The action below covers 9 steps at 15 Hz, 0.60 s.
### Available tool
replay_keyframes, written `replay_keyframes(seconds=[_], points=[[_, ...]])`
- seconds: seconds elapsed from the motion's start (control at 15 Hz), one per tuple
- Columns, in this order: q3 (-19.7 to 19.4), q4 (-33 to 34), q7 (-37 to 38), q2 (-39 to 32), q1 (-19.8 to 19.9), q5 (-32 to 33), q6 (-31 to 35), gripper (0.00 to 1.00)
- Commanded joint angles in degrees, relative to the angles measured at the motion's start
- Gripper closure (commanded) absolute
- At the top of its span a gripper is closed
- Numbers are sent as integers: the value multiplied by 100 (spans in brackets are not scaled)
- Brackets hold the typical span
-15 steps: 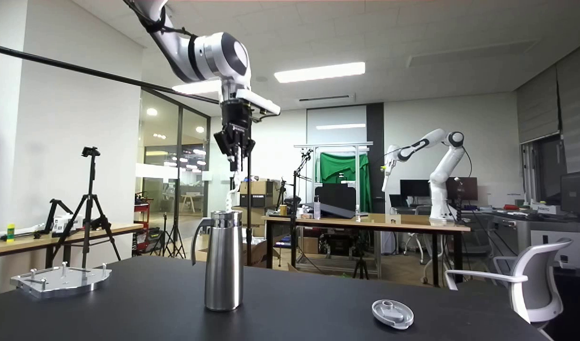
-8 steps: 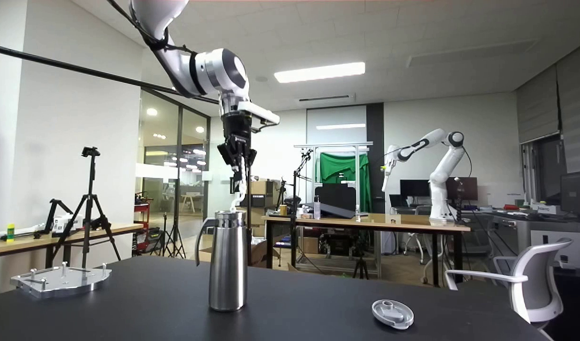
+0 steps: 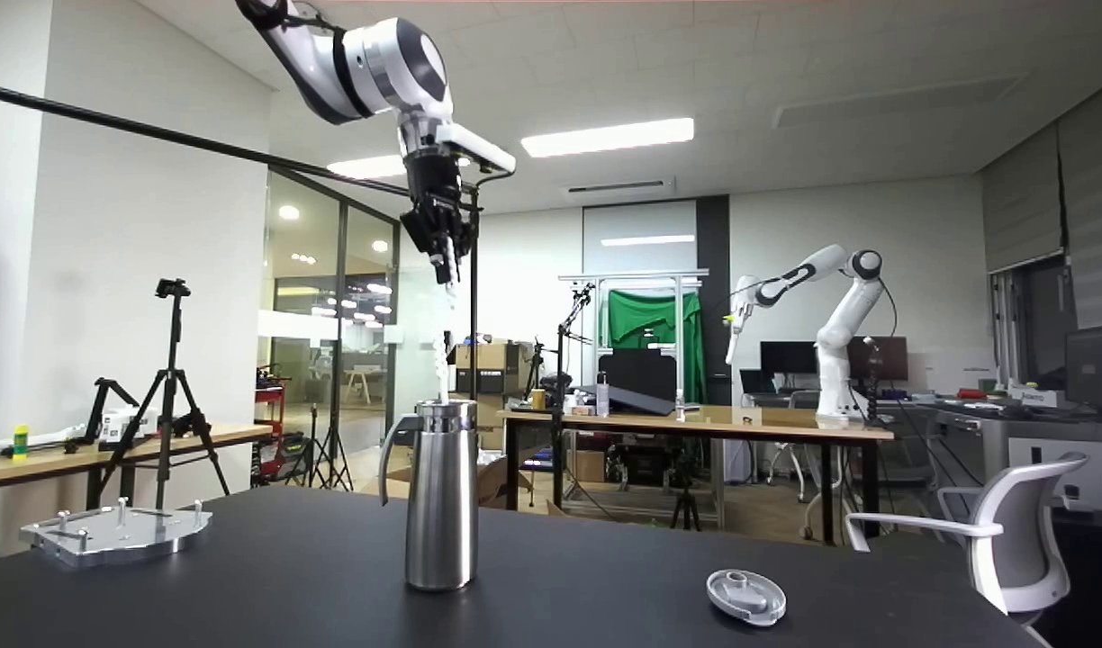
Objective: Use the brush to clean the inside of the flask
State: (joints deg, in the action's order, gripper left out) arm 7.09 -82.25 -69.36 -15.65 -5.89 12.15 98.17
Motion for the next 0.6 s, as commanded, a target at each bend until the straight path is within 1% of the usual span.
replay_keyframes(seconds=[0.0,0.13,0.27,0.53], points=[[-18,-205,-53,-446,124,-201,154,96],[-33,-145,-4,-735,144,-181,97,96],[-43,23,20,-849,143,-87,-23,96],[-25,361,-106,-491,103,62,-379,96]])
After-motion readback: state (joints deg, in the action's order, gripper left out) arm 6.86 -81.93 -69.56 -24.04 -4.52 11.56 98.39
